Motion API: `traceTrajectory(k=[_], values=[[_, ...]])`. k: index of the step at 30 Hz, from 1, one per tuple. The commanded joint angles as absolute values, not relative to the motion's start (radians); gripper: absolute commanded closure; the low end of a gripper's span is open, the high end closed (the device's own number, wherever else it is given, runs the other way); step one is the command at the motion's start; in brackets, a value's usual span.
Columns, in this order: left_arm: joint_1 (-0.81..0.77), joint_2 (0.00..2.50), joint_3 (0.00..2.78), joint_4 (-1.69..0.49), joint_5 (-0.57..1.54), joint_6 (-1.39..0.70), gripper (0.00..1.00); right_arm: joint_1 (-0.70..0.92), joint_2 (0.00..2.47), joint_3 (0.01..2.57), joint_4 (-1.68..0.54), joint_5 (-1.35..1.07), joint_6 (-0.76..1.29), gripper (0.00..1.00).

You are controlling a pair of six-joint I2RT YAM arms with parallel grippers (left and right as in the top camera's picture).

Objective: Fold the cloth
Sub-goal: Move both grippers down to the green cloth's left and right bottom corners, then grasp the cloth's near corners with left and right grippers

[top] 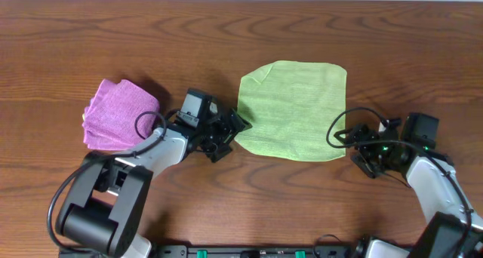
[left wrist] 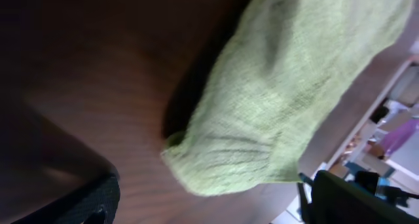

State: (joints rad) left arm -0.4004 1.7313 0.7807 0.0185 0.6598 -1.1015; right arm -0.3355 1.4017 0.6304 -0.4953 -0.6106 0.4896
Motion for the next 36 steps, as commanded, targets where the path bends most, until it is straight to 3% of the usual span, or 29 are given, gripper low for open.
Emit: traceTrajectory(k=[1, 12, 18, 22, 30, 36], values=[[-0.424, 1.784, 0.780, 0.056, 0.651, -1.143, 0.05, -0.339, 1.419, 0.624, -0.482, -0.628, 0.506, 0.12], [-0.466, 1.851, 0.780, 0.142, 0.651, -1.213, 0.00, -0.339, 1.483, 0.624, -0.444, -0.605, 0.527, 0.14], [-0.466, 1.851, 0.780, 0.143, 0.651, -1.212, 0.19, -0.333, 1.532, 0.624, -0.426, -0.602, 0.532, 0.19], [-0.466, 1.851, 0.780, 0.142, 0.643, -1.212, 0.29, -0.306, 1.545, 0.624, -0.404, -0.592, 0.548, 0.27], [-0.466, 1.851, 0.780, 0.142, 0.617, -1.208, 0.61, -0.200, 1.545, 0.624, -0.366, -0.513, 0.621, 0.62], [-0.466, 1.851, 0.780, 0.131, 0.618, -1.173, 0.94, -0.175, 1.545, 0.624, -0.358, -0.474, 0.624, 0.86]])
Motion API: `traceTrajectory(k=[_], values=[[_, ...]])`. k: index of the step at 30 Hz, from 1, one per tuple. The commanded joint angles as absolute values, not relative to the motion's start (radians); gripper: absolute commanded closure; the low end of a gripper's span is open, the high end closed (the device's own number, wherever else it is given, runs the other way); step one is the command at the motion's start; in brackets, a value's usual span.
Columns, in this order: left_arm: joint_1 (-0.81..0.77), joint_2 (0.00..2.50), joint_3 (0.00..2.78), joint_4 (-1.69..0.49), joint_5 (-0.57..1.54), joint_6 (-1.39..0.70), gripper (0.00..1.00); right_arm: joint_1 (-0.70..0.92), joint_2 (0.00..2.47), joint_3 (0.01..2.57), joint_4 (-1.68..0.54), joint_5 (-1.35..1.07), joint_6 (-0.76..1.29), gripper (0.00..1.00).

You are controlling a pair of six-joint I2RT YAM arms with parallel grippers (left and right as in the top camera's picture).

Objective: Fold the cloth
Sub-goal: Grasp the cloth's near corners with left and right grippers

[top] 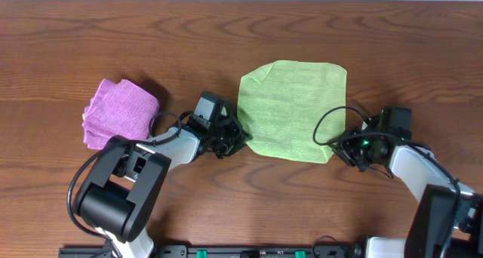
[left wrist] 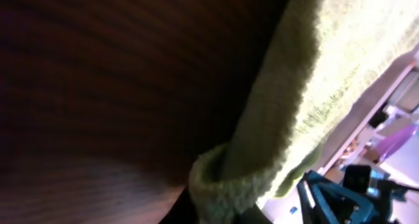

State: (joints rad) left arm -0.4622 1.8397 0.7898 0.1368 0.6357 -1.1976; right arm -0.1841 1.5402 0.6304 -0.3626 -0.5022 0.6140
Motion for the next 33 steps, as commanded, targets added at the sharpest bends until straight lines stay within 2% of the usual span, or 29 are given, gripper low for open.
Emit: traceTrajectory(k=[1, 3, 4, 14, 15, 17, 19, 25, 33], values=[[-0.465, 1.851, 0.780, 0.130, 0.618, -1.165, 0.94, -0.175, 1.545, 0.624, -0.358, -0.472, 0.624, 0.89], [-0.465, 1.851, 0.780, 0.130, 0.618, -1.147, 0.94, -0.175, 1.545, 0.624, -0.358, -0.471, 0.624, 0.98], [-0.465, 1.851, 0.780, 0.130, 0.618, -1.140, 0.94, -0.175, 1.545, 0.624, -0.358, -0.472, 0.623, 0.99], [-0.447, 1.851, 0.780, 0.124, 0.686, -1.069, 0.94, -0.175, 1.544, 0.624, -0.360, -0.506, 0.619, 0.98], [-0.442, 1.851, 0.780, 0.124, 0.692, -1.069, 0.94, -0.175, 1.544, 0.624, -0.362, -0.516, 0.619, 0.91], [-0.430, 1.851, 0.780, 0.124, 0.700, -1.069, 0.94, -0.175, 1.544, 0.625, -0.375, -0.553, 0.603, 0.67], [-0.424, 1.851, 0.780, 0.124, 0.707, -1.063, 0.94, -0.175, 1.544, 0.627, -0.432, -0.558, 0.578, 0.51], [-0.423, 1.851, 0.780, 0.123, 0.708, -1.054, 0.94, -0.176, 1.543, 0.630, -0.530, -0.540, 0.541, 0.39], [-0.423, 1.851, 0.780, 0.124, 0.716, -1.054, 0.94, -0.178, 1.493, 0.775, -0.782, -0.365, 0.445, 0.36]])
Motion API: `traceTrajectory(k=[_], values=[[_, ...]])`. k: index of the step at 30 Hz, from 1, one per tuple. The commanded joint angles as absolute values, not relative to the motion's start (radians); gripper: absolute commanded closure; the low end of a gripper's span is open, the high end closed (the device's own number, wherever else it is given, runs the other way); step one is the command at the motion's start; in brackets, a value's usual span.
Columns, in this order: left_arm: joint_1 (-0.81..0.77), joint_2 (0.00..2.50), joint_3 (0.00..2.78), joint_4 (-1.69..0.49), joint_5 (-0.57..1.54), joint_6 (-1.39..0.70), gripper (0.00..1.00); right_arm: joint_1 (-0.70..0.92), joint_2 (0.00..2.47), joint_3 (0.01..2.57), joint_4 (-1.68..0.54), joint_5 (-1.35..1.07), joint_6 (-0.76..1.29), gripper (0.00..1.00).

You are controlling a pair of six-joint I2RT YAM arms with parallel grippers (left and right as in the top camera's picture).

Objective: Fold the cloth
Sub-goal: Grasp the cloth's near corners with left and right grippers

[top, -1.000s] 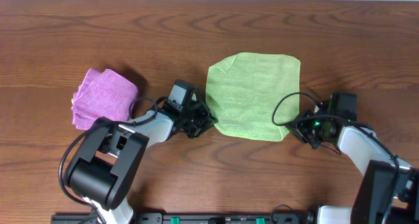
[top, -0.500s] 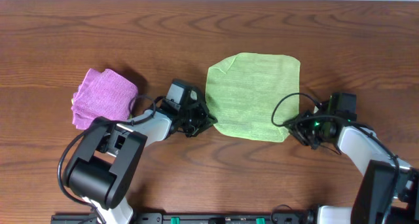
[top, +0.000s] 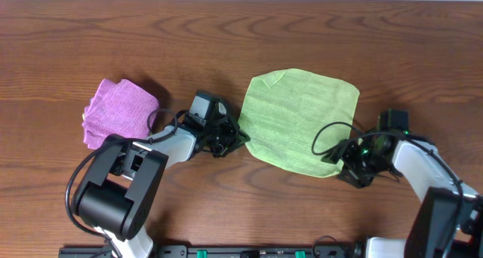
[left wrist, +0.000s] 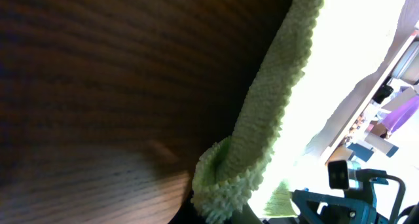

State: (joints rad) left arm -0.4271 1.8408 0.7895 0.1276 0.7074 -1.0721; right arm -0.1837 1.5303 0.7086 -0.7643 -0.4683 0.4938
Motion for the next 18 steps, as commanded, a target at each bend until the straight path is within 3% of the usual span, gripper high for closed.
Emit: traceTrajectory(k=[1, 18], values=[[-0.423, 1.851, 0.780, 0.124, 0.715, -1.054, 0.94, -0.178, 1.479, 0.808, -0.810, -0.345, 0.440, 0.36], [-0.423, 1.851, 0.780, 0.124, 0.722, -1.054, 0.94, -0.178, 1.457, 0.868, -1.022, -0.270, 0.426, 0.31]])
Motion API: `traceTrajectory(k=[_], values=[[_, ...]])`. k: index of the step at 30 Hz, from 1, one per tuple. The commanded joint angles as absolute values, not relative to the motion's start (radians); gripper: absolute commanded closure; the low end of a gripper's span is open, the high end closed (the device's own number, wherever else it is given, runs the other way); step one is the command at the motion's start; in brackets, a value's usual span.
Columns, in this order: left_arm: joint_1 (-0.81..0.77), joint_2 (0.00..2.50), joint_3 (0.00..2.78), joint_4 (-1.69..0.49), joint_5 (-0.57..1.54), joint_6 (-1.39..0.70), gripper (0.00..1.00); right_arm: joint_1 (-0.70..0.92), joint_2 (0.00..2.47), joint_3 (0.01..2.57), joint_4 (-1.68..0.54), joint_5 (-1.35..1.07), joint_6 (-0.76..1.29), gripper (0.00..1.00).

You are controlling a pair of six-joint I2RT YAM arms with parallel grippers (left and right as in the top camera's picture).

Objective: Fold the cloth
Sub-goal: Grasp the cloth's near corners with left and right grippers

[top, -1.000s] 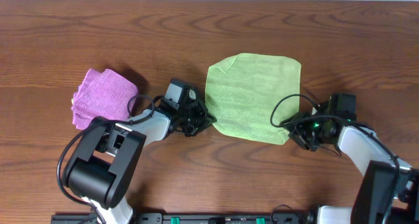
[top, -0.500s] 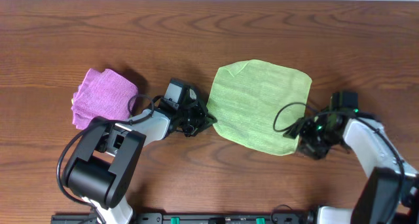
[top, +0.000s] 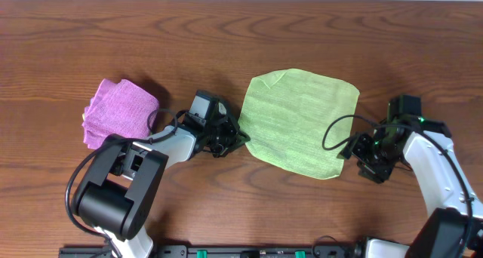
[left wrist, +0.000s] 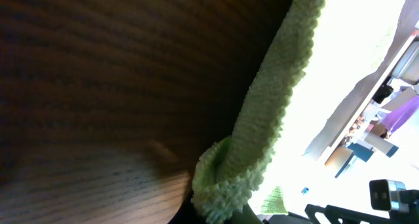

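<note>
The green cloth (top: 302,126) lies flat on the table, turned slightly askew. My left gripper (top: 235,139) is at its near left corner and shut on it. In the left wrist view that corner of the green cloth (left wrist: 226,181) is bunched up between the jaws at the bottom edge. My right gripper (top: 361,158) sits just right of the near right corner, apart from the cloth. How far its fingers are spread does not show from above.
A folded pink cloth (top: 121,113) lies to the left, close behind the left arm. The brown wooden table (top: 226,39) stretches bare toward the far edge. Cables loop over both wrists.
My right gripper has moved to the right, away from the cloth's near right corner. The cloth and the left gripper stay as they were.
First both grippers stood beside the near corners of the flat cloth, the left one off it. Then both were at the corners, the left on its corner. Later the cloth lay shifted right and skewed. Now the right gripper stands clear of it.
</note>
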State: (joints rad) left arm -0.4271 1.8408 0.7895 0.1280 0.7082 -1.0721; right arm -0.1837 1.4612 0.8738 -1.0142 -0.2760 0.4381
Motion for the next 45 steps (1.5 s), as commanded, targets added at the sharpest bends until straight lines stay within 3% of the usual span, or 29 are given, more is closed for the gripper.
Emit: traceTrajectory(k=[1, 14, 28, 33, 38, 45], values=[[-0.423, 1.851, 0.780, 0.124, 0.722, -1.054, 0.94, -0.178, 1.457, 0.861, -1.024, -0.281, 0.426, 0.31], [-0.405, 1.851, 0.780, 0.124, 0.727, -1.055, 0.94, -0.178, 1.457, 0.673, -0.833, -0.432, 0.519, 0.32], [-0.397, 1.851, 0.780, 0.124, 0.727, -1.055, 0.94, -0.176, 1.457, 0.554, -0.627, -0.479, 0.635, 0.47], [-0.397, 1.851, 0.780, 0.124, 0.727, -1.055, 0.94, -0.176, 1.458, 0.528, -0.589, -0.475, 0.653, 0.65], [-0.397, 1.851, 0.780, 0.124, 0.727, -1.054, 0.94, -0.176, 1.457, 0.521, -0.570, -0.458, 0.657, 0.98], [-0.397, 1.851, 0.780, 0.107, 0.723, -1.003, 0.94, -0.176, 1.433, 0.541, -0.558, -0.458, 0.630, 0.99]])
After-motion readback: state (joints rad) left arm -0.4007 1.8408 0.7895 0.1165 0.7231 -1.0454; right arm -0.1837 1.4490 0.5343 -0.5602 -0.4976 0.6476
